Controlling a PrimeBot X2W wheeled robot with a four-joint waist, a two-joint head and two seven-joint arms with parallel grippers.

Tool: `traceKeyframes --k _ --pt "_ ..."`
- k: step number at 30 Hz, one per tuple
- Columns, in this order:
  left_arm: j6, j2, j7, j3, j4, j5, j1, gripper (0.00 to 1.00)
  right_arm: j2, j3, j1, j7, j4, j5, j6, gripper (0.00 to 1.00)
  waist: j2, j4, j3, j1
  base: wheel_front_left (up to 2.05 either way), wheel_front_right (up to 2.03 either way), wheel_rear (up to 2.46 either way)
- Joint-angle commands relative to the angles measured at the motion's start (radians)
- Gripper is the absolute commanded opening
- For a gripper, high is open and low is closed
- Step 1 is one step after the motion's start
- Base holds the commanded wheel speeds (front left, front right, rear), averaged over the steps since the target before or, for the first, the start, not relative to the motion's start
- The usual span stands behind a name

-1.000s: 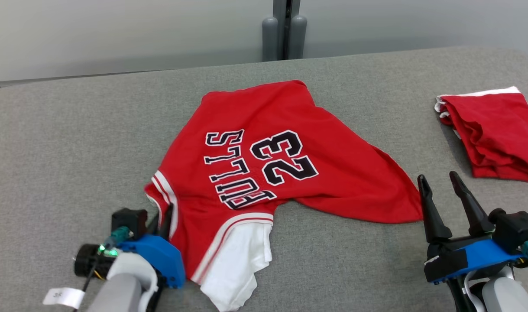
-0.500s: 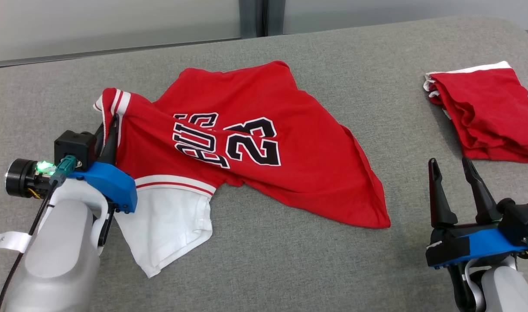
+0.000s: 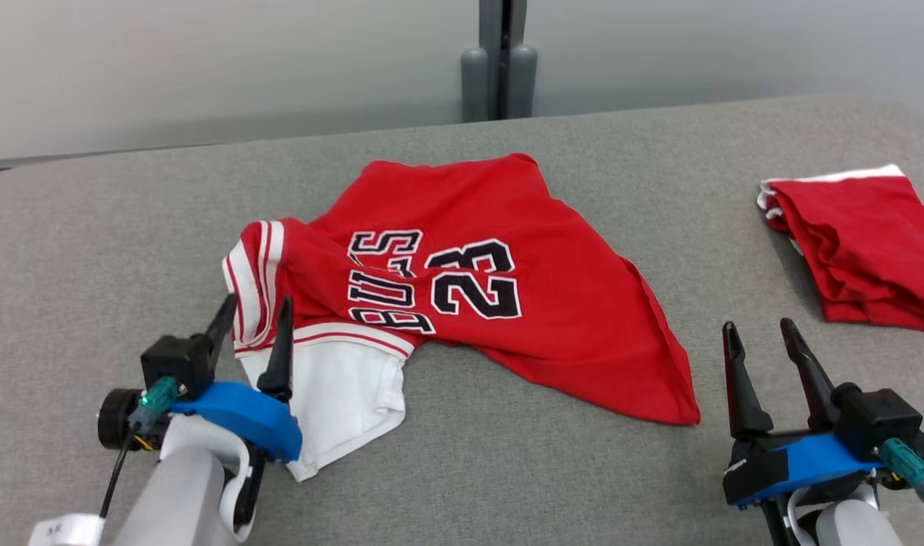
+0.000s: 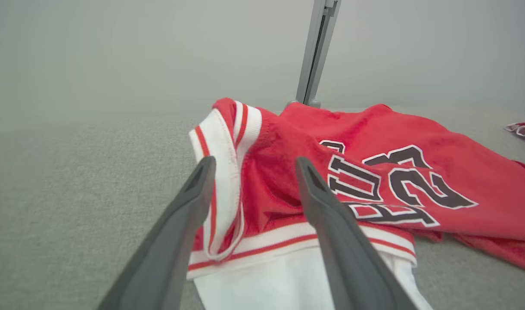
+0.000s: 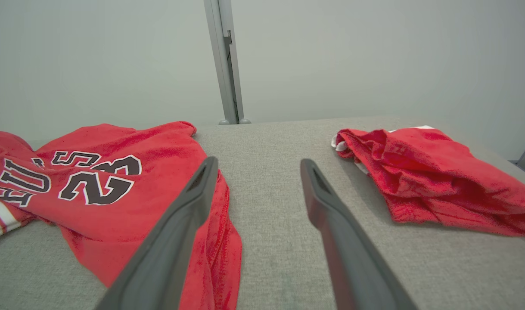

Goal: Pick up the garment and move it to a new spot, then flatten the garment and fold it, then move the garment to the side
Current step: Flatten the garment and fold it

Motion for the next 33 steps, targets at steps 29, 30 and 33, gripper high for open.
traceKeyframes --k 29,30,33 --pt "0.034 -0.099 -0.006 0.097 -0.275 -0.035 0.396 1.00 0.016 0.096 0.073 -0.006 0.061 0.056 0.000 1.00 0.0000 0.066 -0.157 0.0000 0.00 0.00 0.00" --pt "0.035 -0.099 -0.006 0.098 -0.275 -0.034 0.396 1.00 0.016 0.097 0.072 -0.006 0.062 0.056 0.000 1.00 0.0000 0.067 -0.157 0.0000 0.00 0.00 0.00" --pt "0.036 -0.099 -0.006 0.098 -0.275 -0.034 0.396 1.00 0.016 0.098 0.069 -0.006 0.064 0.057 0.000 1.00 0.0000 0.069 -0.156 0.0000 0.00 0.00 0.00"
